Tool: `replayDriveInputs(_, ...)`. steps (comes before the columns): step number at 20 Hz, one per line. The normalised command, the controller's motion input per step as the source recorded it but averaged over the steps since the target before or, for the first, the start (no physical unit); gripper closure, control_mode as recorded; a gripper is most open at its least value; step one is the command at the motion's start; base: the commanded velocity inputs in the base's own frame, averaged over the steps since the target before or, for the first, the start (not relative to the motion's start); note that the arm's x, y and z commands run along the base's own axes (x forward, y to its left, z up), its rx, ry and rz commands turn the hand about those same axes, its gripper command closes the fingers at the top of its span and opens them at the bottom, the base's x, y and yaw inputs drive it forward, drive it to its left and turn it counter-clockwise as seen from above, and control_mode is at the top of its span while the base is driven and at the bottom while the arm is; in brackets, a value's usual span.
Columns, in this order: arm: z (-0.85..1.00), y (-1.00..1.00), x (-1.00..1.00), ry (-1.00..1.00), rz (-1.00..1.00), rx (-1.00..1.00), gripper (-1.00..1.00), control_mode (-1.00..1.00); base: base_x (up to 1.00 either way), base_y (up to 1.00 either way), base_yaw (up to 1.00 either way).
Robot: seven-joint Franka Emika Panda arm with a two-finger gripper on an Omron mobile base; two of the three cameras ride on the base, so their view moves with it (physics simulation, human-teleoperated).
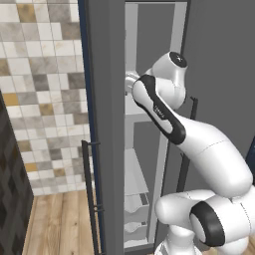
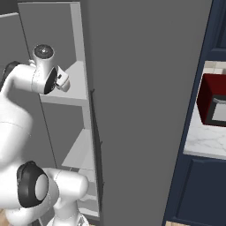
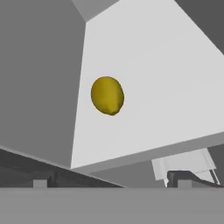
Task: Take the lemon and broccoli out of the freezer and place them in the tupperware container on the counter. Then put the tupperware containing the vegetables back in the freezer.
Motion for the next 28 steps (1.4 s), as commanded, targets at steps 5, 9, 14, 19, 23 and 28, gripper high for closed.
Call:
replayDriveInputs(5,-0.15,0.08,0.21,0.00,0.00,0.00,-1.00,-1.00,0.00,0.00,0.00)
replayDriveInputs(9,-0.14,0.06,0.26,0.00,0.00,0.00,-1.00,-1.00,0.00,0.00,0.00)
replayDriveInputs(14,-0.13,0.01,0.27,0.00,0.00,0.00,-1.00,-1.00,0.00,0.00,0.00)
replayDriveInputs(19,-0.17,0.02,0.21,0.00,0.00,0.00,-1.00,-1.00,0.00,0.00,0.00)
replayDriveInputs(23,-0.17,0.09,0.24,0.00,0.00,0.00,-1.00,-1.00,0.00,0.00,0.00)
replayDriveInputs(28,-0.13,0.12,0.36,0.00,0.00,0.00,-1.00,-1.00,0.00,0.00,0.00)
